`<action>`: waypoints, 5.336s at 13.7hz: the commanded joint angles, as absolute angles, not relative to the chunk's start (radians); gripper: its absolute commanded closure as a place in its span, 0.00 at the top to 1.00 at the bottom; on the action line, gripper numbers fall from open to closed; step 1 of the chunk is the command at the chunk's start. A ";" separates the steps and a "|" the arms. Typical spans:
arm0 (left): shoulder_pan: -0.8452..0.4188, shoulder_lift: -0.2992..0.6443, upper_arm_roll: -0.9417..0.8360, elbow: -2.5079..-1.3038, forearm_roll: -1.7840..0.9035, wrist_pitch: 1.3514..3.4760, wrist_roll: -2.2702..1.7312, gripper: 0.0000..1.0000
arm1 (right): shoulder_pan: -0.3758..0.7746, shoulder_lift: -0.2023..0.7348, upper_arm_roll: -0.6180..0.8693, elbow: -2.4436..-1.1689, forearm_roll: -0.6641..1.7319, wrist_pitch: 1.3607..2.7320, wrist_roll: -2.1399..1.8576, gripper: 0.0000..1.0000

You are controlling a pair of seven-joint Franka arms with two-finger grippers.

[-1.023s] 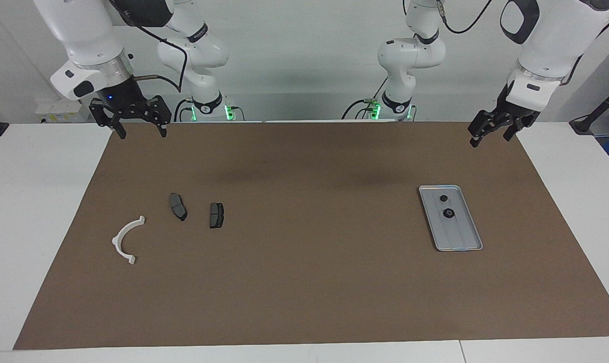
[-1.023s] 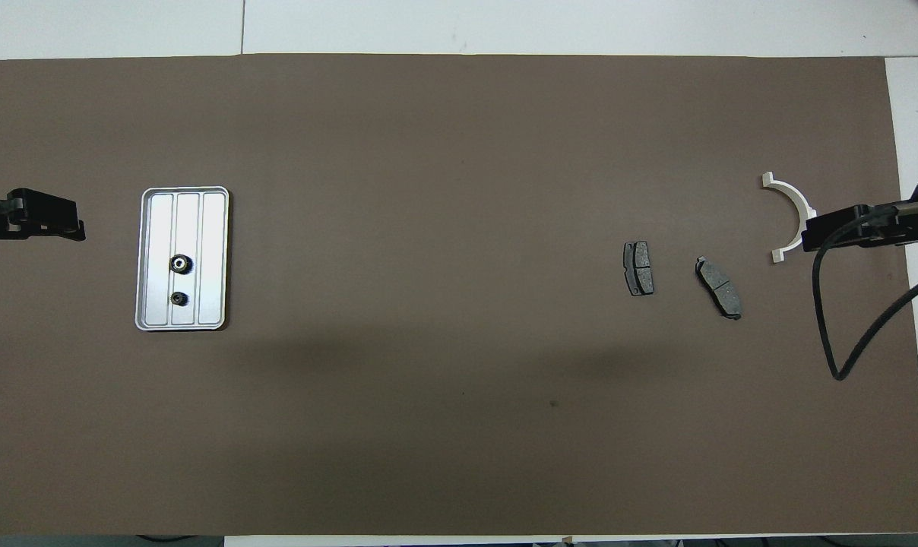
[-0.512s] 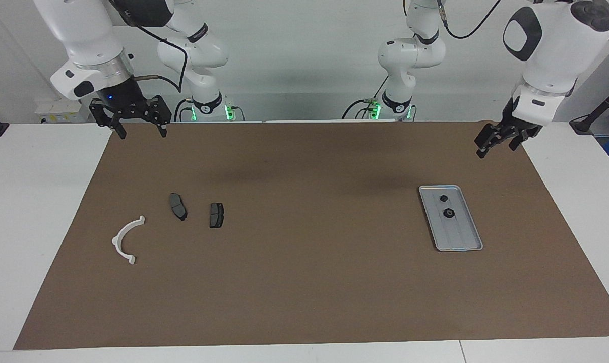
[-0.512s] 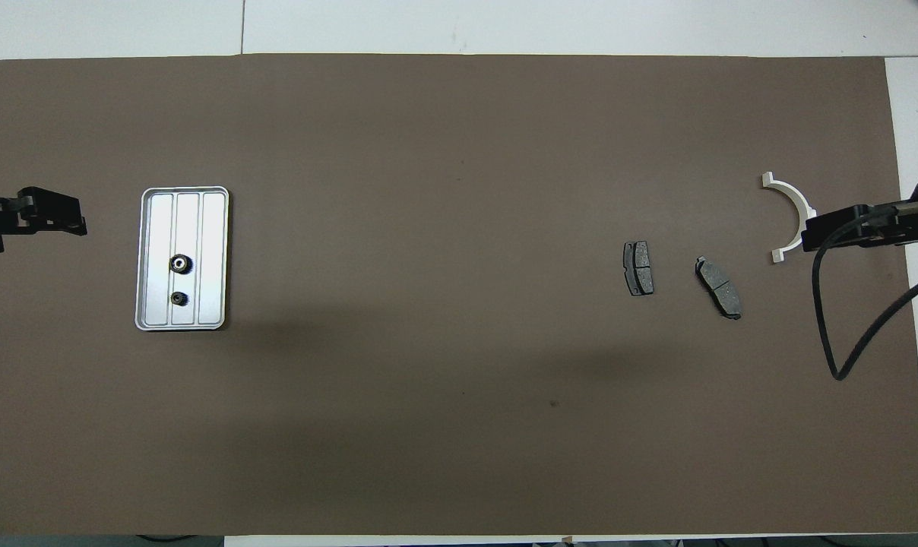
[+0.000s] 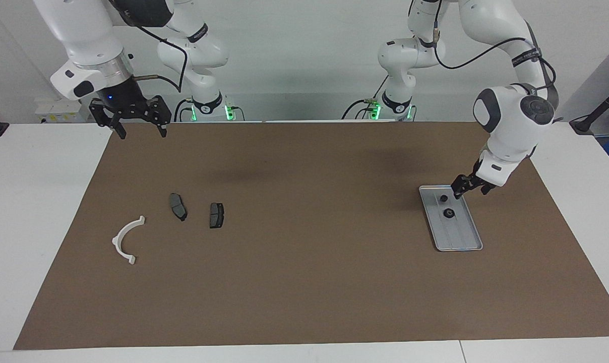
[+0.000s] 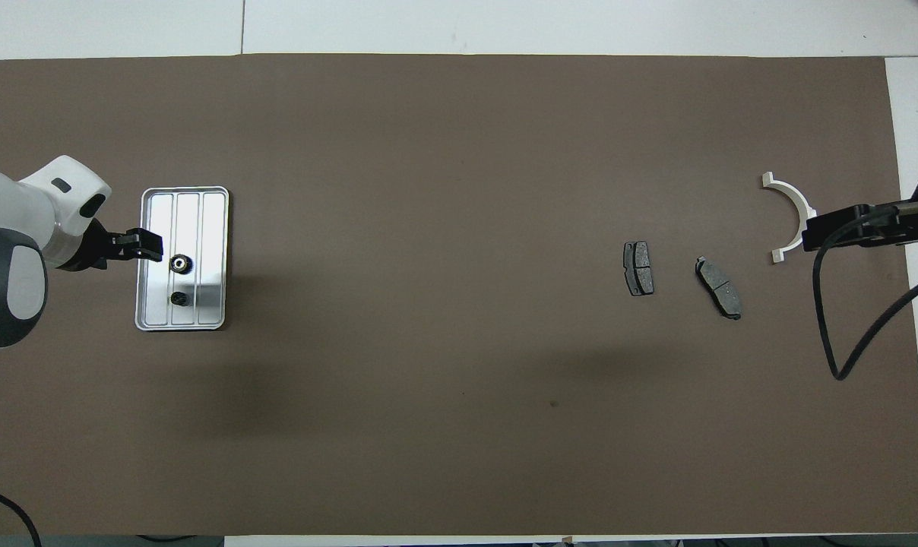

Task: Place bearing gear from tray to pile

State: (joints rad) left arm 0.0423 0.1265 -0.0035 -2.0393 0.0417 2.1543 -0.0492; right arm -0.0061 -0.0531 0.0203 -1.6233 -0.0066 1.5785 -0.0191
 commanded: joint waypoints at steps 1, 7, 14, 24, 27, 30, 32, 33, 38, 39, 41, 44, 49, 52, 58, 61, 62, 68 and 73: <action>0.051 0.135 -0.006 -2.057 0.055 2.195 -0.038 0.75 | -0.018 -0.071 0.026 -1.637 0.011 1.591 -0.049 1.00; 0.035 0.225 -0.008 -2.080 0.046 2.311 -0.129 0.66 | -0.002 -0.074 0.026 -1.687 0.011 1.638 -0.048 1.00; 0.028 0.242 -0.009 -2.088 0.045 2.333 -0.149 0.65 | 0.066 0.041 0.026 -1.819 0.011 1.905 0.044 1.00; 0.008 0.252 -0.009 -2.109 0.044 2.378 -0.161 0.60 | 0.071 0.187 0.026 -1.828 0.011 2.054 0.069 1.00; 0.009 0.252 -0.009 -2.123 0.046 2.381 -0.158 0.37 | 0.072 0.186 0.026 -1.838 0.005 2.056 0.064 1.00; 0.008 0.250 -0.009 -2.123 0.044 2.375 -0.161 0.16 | 0.072 0.184 0.026 -1.839 0.005 2.056 0.066 1.00; 0.002 0.256 -0.015 -2.073 -0.001 2.350 -0.198 0.01 | 0.071 0.184 0.026 -1.839 0.003 2.056 0.064 1.00; -0.038 0.271 -0.015 -2.010 -0.055 2.312 -0.253 0.01 | 0.071 0.184 0.026 -1.839 0.003 2.056 0.064 1.00; -0.319 0.342 -0.009 -1.784 -0.066 2.148 -0.763 0.02 | 0.069 0.186 0.026 -1.836 0.003 2.056 0.066 1.00; -0.383 0.350 -0.009 -1.772 -0.066 2.151 -0.854 0.02 | 0.069 0.186 0.026 -1.836 0.003 2.056 0.071 1.00; -0.481 0.351 -0.008 -1.758 -0.051 2.161 -0.984 0.02 | 0.069 0.186 0.026 -1.836 0.005 2.056 0.084 1.00; -0.574 0.370 -0.009 -1.778 -0.037 2.203 -1.081 0.02 | 0.069 0.186 0.026 -1.835 0.005 2.056 0.107 1.00; -0.595 0.388 -0.009 -1.867 -0.032 2.316 -1.095 0.04 | 0.069 0.186 0.026 -1.835 0.005 2.057 0.109 1.00; -0.597 0.391 -0.009 -1.871 -0.032 2.319 -1.098 0.06 | 0.074 0.186 0.026 -1.833 0.003 2.056 0.127 1.00; -0.600 0.391 -0.008 -1.898 -0.032 2.351 -1.098 0.12 | 0.126 0.186 0.026 -1.832 -0.008 2.056 0.241 1.00; -0.603 0.391 -0.008 -1.896 -0.031 2.352 -1.103 0.28 | 0.129 0.186 0.026 -1.832 -0.008 2.056 0.252 1.00; -0.603 0.391 -0.008 -1.896 -0.032 2.350 -1.103 0.30 | 0.129 0.186 0.026 -1.832 -0.008 2.056 0.252 1.00; -0.603 0.377 -0.008 -1.870 0.024 2.249 -1.124 1.00 | 0.129 0.186 0.026 -1.832 -0.008 2.056 0.252 1.00; -0.464 0.136 -0.008 -2.057 0.026 2.159 -0.833 1.00 | 0.175 0.186 0.026 -1.822 -0.008 2.043 0.351 1.00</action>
State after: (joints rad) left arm -0.5513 0.3056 -0.0071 -1.9054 0.0152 2.2035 -1.0024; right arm 0.1442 0.1959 0.0253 -1.8200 -0.0059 2.0413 0.2687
